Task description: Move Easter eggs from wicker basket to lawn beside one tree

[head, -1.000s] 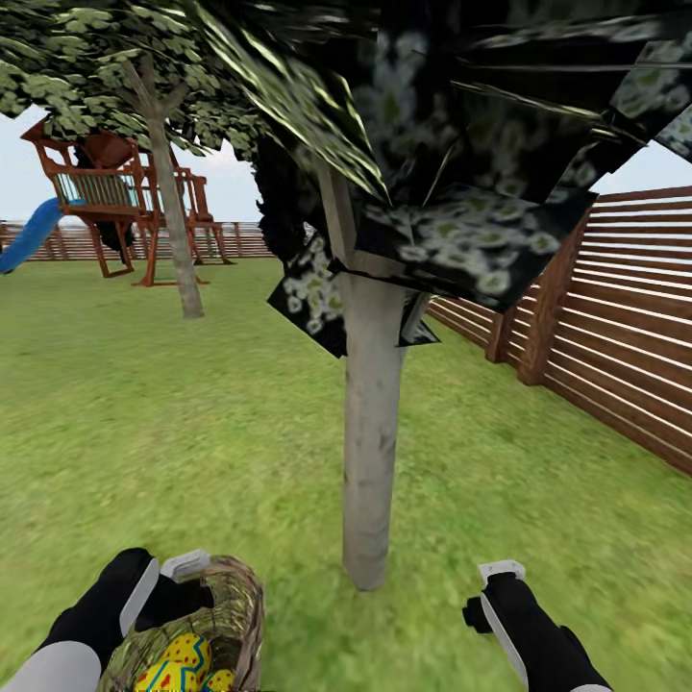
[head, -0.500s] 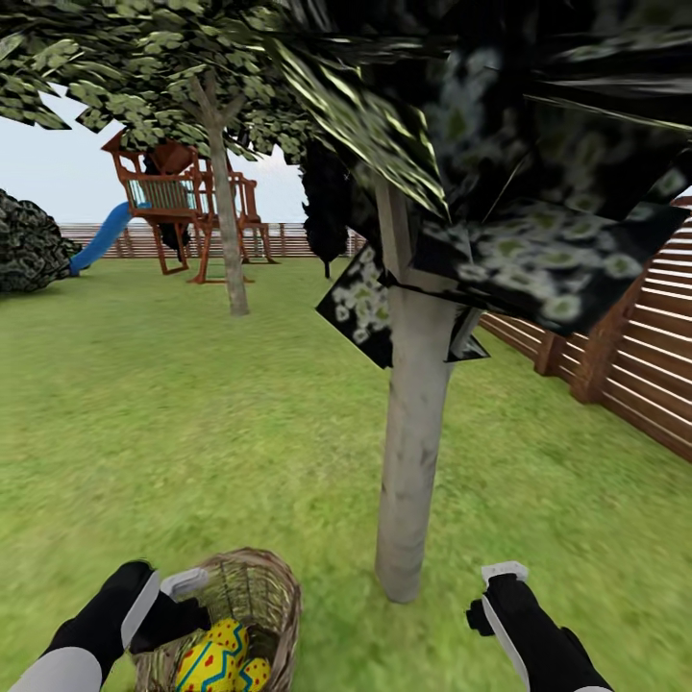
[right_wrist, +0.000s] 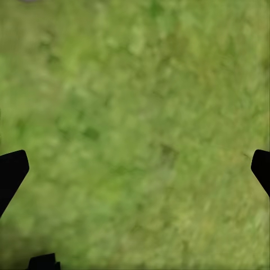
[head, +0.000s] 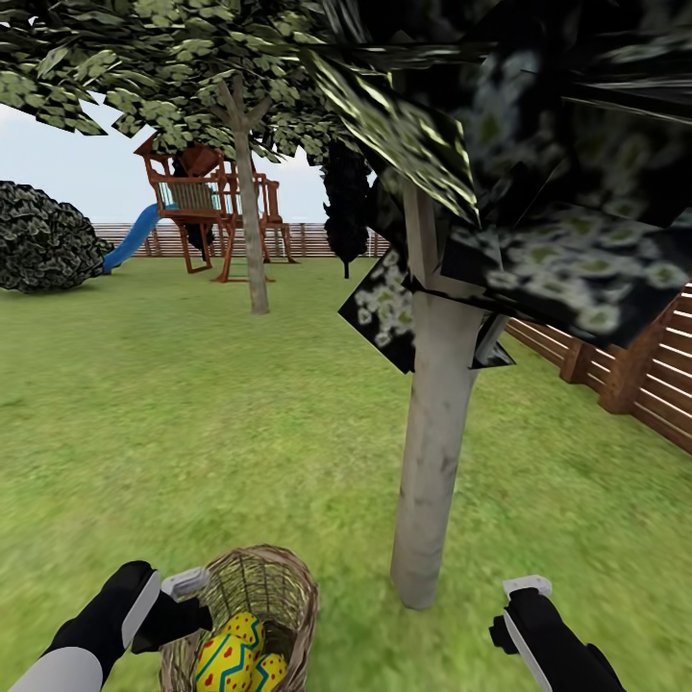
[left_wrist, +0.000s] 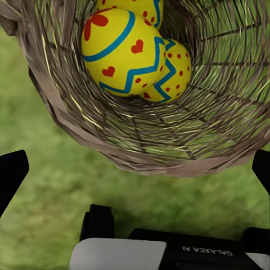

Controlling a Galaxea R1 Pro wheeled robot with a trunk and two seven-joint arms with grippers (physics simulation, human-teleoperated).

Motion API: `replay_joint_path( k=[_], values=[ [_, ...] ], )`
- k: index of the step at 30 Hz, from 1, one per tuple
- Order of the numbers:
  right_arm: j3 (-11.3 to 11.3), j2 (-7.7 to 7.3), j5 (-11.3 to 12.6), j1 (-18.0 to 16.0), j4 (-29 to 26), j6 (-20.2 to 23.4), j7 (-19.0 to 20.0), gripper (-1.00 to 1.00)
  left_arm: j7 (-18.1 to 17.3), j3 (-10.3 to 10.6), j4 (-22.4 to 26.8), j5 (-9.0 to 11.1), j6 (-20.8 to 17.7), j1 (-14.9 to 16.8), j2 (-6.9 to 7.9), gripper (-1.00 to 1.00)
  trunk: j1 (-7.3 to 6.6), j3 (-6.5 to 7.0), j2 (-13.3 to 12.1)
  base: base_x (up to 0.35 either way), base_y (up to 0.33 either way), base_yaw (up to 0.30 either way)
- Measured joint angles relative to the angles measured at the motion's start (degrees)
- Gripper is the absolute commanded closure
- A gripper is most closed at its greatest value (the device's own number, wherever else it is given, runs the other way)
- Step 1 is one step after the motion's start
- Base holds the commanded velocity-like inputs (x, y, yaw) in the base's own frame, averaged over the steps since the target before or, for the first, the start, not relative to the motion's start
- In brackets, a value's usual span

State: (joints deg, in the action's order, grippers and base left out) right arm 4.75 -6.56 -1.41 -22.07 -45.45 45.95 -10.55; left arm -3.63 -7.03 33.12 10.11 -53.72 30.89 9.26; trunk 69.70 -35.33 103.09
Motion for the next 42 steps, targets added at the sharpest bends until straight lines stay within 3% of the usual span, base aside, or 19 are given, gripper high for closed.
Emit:
replay_joint_path(
  k=[13, 20, 23, 26, 27, 42],
  values=[
    [-0.02, 0.01, 0.05, 0.00, 0.00, 0.00, 0.01, -1.00, -3.24, 0.00, 0.13, -0.24, -0.20, 0.00, 0.16, -1.00, 0.00, 0.00, 0.00, 0.000, 0.000, 0.000],
    [0.00, 0.02, 0.00, 0.00, 0.01, 0.00, 0.00, -1.00, -3.04, 0.12, 1.48, -0.49, -0.09, -0.02, 0.02, -1.00, 0.00, 0.00, 0.00, 0.000, 0.000, 0.000],
    [0.01, 0.04, -0.03, -0.02, 0.08, -0.01, 0.00, -1.00, -3.08, 0.11, 5.15, -0.46, -0.28, -0.19, -0.85, -1.00, 0.00, 0.00, 0.00, 0.000, 0.000, 0.000],
    [0.02, 0.05, -0.03, -0.02, 0.11, -0.06, 0.00, -1.00, -3.16, 0.08, 15.61, -1.29, -1.00, -0.81, -1.39, -1.00, 0.00, 0.01, 0.00, 0.000, 0.000, 0.000],
    [0.02, 0.05, -0.04, -0.01, 0.08, -0.06, -0.01, -1.00, -3.19, 0.08, 16.18, -1.66, -1.27, -0.93, -1.45, -1.00, 0.00, 0.00, 0.00, 0.000, 0.000, 0.000],
    [0.00, 0.07, -0.03, -0.02, 0.08, 0.00, 0.00, -1.00, -3.15, 0.09, 14.69, -1.80, -1.55, -1.06, -1.68, -1.00, 0.00, 0.00, 0.00, 0.000, 0.000, 0.000]
  ],
)
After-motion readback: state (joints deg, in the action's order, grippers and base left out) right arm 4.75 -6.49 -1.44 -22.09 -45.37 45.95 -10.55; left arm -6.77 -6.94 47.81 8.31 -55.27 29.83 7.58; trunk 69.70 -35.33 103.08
